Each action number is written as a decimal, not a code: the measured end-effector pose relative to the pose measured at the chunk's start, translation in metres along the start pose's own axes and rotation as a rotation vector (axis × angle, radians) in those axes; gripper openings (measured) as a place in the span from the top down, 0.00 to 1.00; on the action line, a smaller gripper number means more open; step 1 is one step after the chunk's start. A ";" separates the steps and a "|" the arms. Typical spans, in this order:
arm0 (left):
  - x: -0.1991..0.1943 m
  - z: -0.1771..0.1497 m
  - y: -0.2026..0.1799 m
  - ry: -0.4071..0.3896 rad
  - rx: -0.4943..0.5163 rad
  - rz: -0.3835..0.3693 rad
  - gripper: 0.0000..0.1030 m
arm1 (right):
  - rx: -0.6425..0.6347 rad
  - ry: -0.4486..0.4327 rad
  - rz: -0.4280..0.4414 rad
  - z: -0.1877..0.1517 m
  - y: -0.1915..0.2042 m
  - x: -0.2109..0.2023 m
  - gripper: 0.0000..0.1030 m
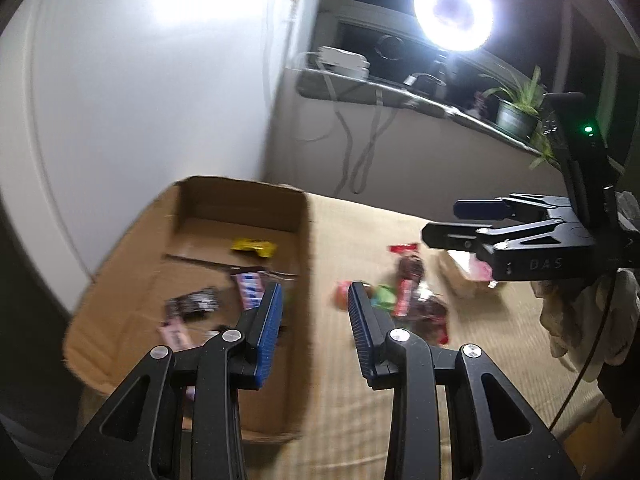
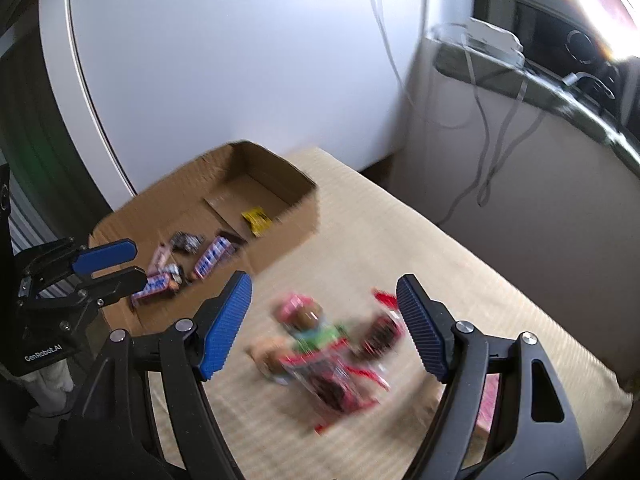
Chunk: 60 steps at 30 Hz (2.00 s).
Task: Organize snacks
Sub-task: 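Carry the pink and green candies into the cardboard box and open both tools, then move both open tools back over the loose snacks, then grasp the chocolate egg with the left tool while the right tool grasps the red-wrapped packet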
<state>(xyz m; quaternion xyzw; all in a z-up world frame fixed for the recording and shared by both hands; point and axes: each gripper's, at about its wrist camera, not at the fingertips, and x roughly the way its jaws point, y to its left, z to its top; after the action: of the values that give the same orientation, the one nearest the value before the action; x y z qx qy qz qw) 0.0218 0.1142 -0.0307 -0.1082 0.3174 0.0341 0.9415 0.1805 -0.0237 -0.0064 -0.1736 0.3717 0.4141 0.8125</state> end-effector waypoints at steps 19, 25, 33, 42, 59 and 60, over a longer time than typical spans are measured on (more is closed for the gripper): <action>0.061 -0.027 -0.063 0.156 0.103 -0.108 0.69 | 0.048 0.118 0.112 -0.057 -0.036 0.013 0.31; 0.077 -0.029 -0.062 0.177 0.112 -0.080 0.69 | 0.033 0.171 0.144 -0.060 -0.031 0.035 0.34; 0.095 -0.033 -0.060 0.206 0.114 -0.064 0.69 | 0.046 0.222 0.157 -0.061 -0.035 0.057 0.34; 0.111 -0.034 -0.064 0.224 0.139 -0.051 0.69 | 0.054 0.259 0.180 -0.062 -0.036 0.071 0.53; 0.107 -0.039 -0.063 0.205 0.128 -0.060 0.74 | 0.077 0.258 0.141 -0.072 -0.043 0.061 0.67; 0.107 -0.039 -0.063 0.205 0.127 -0.062 0.74 | 0.079 0.255 0.138 -0.072 -0.044 0.059 0.67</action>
<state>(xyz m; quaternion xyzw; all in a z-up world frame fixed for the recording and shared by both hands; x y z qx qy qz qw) 0.0922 0.0440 -0.1137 -0.0611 0.4098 -0.0265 0.9097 0.2050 -0.0607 -0.0996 -0.1667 0.4988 0.4286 0.7346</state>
